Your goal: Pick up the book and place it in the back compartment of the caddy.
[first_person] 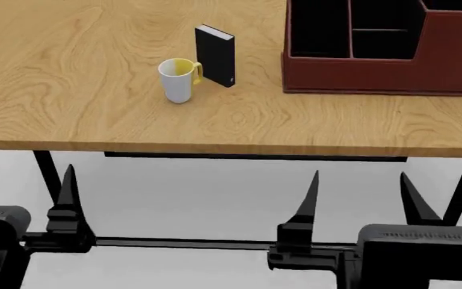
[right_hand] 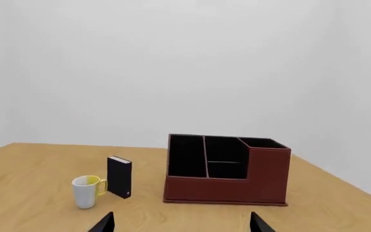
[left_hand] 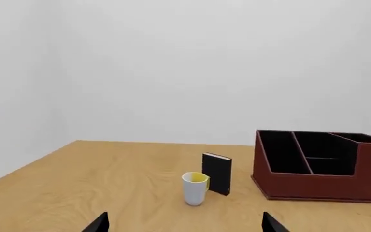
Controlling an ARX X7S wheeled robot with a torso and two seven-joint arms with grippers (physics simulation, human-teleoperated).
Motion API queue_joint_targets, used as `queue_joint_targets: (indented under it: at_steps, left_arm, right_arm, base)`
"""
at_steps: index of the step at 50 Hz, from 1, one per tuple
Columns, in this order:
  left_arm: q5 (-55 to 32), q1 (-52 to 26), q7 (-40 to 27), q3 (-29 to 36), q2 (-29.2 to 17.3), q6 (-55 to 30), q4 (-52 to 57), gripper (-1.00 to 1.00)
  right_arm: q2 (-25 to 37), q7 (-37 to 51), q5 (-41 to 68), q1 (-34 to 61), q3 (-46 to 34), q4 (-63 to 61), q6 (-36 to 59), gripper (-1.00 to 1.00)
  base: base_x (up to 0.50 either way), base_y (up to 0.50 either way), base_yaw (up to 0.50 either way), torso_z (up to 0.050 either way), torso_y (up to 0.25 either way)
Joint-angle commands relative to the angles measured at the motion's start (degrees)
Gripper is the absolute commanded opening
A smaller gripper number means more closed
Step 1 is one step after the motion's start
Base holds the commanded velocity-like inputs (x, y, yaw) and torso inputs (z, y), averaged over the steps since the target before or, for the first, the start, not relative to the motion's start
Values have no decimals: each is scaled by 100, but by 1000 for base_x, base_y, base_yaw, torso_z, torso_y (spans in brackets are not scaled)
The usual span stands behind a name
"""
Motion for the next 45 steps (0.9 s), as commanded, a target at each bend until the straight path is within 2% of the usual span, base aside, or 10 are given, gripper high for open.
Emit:
queue_joint_targets:
  at_steps: [1, 8, 10, 45]
  left_arm:
    - [-99, -425, -58, -44, -215, -462, 312, 100]
    - [-73, -375, -83, -66, -234, -219, 183, 100]
    - [-43, -437, -209, -68, -234, -489, 198, 100]
    - [305, -464, -588, 76, -375, -211, 104, 100]
  right_arm:
    - [214, 94, 109, 330, 231, -630, 588, 100]
    - [299, 57, 111, 289, 213, -583, 501, 100]
    - [318, 51, 119, 279, 212, -585, 514, 100]
    - [471, 132, 293, 242, 371, -784, 663, 100]
  base:
    - [0, 0, 0, 50, 0]
    - [278, -198, 0, 50, 0]
    - [396, -277, 0, 50, 0]
    - [398, -283, 0, 0, 0]
